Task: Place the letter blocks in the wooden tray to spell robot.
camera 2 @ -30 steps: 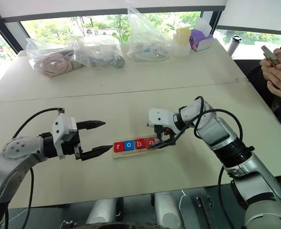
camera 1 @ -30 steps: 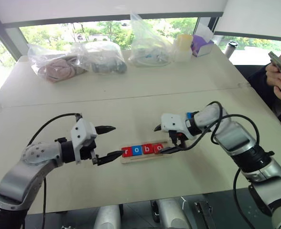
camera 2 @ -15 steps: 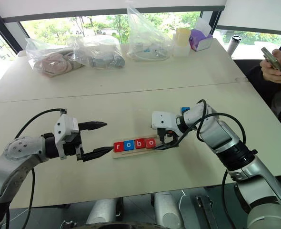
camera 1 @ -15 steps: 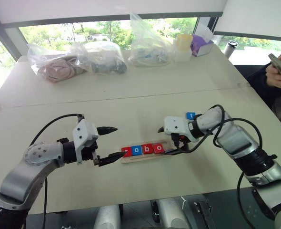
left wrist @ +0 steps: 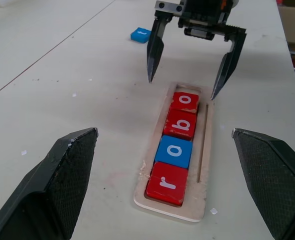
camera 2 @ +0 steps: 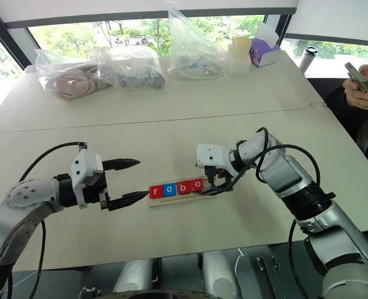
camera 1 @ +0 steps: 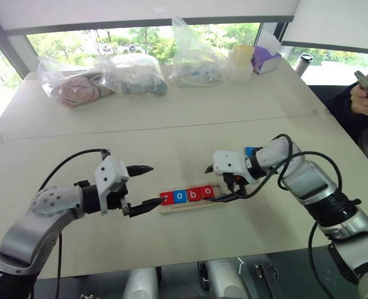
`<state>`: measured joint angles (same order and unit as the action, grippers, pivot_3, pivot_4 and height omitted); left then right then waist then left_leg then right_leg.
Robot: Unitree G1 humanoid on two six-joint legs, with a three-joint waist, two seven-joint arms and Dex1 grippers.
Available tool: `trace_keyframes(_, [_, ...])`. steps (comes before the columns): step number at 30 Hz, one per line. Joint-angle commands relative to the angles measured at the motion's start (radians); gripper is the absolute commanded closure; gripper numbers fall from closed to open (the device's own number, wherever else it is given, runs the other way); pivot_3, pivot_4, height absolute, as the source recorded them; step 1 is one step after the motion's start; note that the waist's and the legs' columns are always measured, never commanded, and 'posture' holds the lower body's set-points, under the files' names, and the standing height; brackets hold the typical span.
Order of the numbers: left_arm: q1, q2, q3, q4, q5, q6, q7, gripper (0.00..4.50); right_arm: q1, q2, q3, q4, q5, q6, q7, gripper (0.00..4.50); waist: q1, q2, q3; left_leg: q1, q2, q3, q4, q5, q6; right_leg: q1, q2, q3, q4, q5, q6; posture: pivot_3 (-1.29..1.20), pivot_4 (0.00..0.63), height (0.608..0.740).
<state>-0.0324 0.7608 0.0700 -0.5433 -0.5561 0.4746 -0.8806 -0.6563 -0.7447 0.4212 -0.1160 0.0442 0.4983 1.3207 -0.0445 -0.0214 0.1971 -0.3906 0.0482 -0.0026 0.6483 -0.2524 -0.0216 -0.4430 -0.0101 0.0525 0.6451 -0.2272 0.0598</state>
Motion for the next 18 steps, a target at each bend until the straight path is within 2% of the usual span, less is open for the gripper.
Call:
trace_keyframes(1, [-0.007,0.000,0.012,-0.019,-0.003,-0.011,-0.001,0.00,-0.011,-0.017,-0.045,-0.009,0.004,-0.006,-0.019,0.04,-0.002,0.000,0.000,0.000,0.000,0.000,0.000,0.000,0.000,0.000,0.000,0.000,0.000,0.000,0.000,0.00,0.150,0.740])
trace_keyframes(7, [-0.017,0.002,0.009,-0.013,-0.004,-0.010,-0.009,0.00,-0.046,-0.008,-0.042,0.112,-0.038,-0.076,-0.066,0.04,-0.001,0.000,0.000,0.000,0.000,0.000,0.000,0.000,0.000,0.000,0.000,0.000,0.000,0.000,0.000,0.00,0.150,0.740])
trace_keyframes(18, [-0.012,0.008,0.018,-0.021,-0.007,-0.002,-0.010,0.00,-0.047,0.034,-0.026,0.171,-0.068,-0.135,-0.086,0.04,-0.001,0.000,0.000,0.000,0.000,0.000,0.000,0.000,0.000,0.000,0.000,0.000,0.000,0.000,0.000,0.00,0.150,0.740])
